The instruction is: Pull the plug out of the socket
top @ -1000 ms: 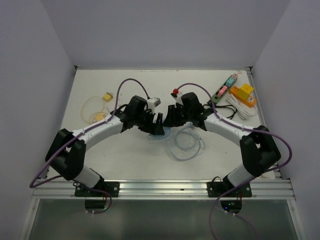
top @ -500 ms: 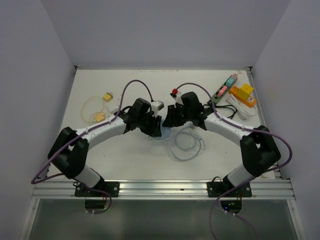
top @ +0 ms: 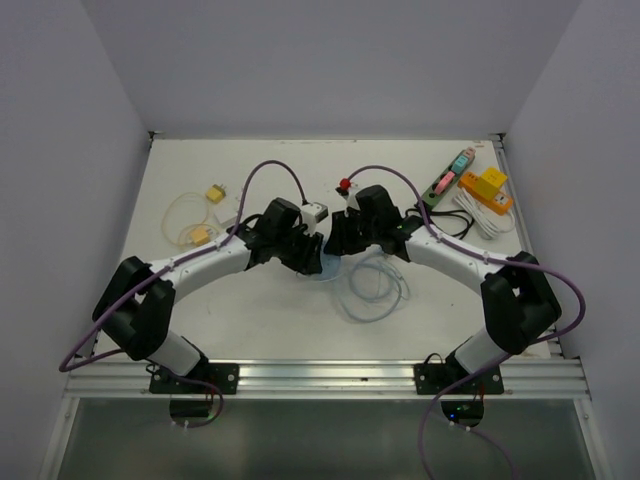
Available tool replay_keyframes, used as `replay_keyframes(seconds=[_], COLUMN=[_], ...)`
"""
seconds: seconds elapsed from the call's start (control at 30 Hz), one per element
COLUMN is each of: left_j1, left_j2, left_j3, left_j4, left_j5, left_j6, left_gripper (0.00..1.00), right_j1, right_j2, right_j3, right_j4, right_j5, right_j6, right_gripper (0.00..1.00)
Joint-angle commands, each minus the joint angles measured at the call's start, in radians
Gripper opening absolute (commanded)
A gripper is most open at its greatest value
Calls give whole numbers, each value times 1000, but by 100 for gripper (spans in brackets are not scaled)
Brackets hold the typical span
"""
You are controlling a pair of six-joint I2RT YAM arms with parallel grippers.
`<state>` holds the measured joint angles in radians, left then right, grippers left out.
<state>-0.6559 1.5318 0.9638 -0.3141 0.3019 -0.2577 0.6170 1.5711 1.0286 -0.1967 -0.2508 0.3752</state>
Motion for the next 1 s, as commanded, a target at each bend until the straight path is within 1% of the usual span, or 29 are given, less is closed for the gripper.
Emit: replay_keyframes(seconds=[0.0, 0.13, 0.23, 0.47, 0.57, 0.6, 0.7, 0.73, 0.8, 0.9, 0.93, 0.97], left_j1=[-5, -2, 1, 44, 61, 67, 105, 122, 195, 286, 304, 346], left_j2=[-104, -125, -137, -173, -183, -186, -194, -199, -196, -174, -165, -154], left_j3=[3, 16, 32, 49, 44, 43, 36, 29, 29, 42, 42, 42], left_j4=[-28, -59, -83, -132, -140, -141, -134, -128, -123, -146, -154, -158], left_j5=[37, 46, 52, 75, 71, 65, 40, 26, 7, -122, -203, -234], left_j6=[49, 64, 71, 78, 83, 80, 60, 45, 34, 12, -11, -26], left_gripper=[0, 0, 0, 0, 0, 0, 0, 0, 0, 0, 0, 0], right_j1=[-26, -30, -33, -66, -86, -91, -99, -102, -105, -120, -125, -128], right_j2=[20, 29, 37, 6, -16, -25, -59, -63, -82, -115, -126, -140], right_j3=[1, 2, -1, -13, -19, -24, -24, -16, -6, 8, 11, 16], right_j4=[-130, -170, -190, -168, -146, -118, -89, -84, -80, -60, -60, -58], right_j5=[344, 459, 498, 432, 352, 284, 213, 175, 148, 104, 94, 93], right_j6=[-117, -136, -131, -107, -105, -105, -88, -75, -59, -32, -24, -21], right_gripper=[0, 0, 0, 0, 0, 0, 0, 0, 0, 0, 0, 0])
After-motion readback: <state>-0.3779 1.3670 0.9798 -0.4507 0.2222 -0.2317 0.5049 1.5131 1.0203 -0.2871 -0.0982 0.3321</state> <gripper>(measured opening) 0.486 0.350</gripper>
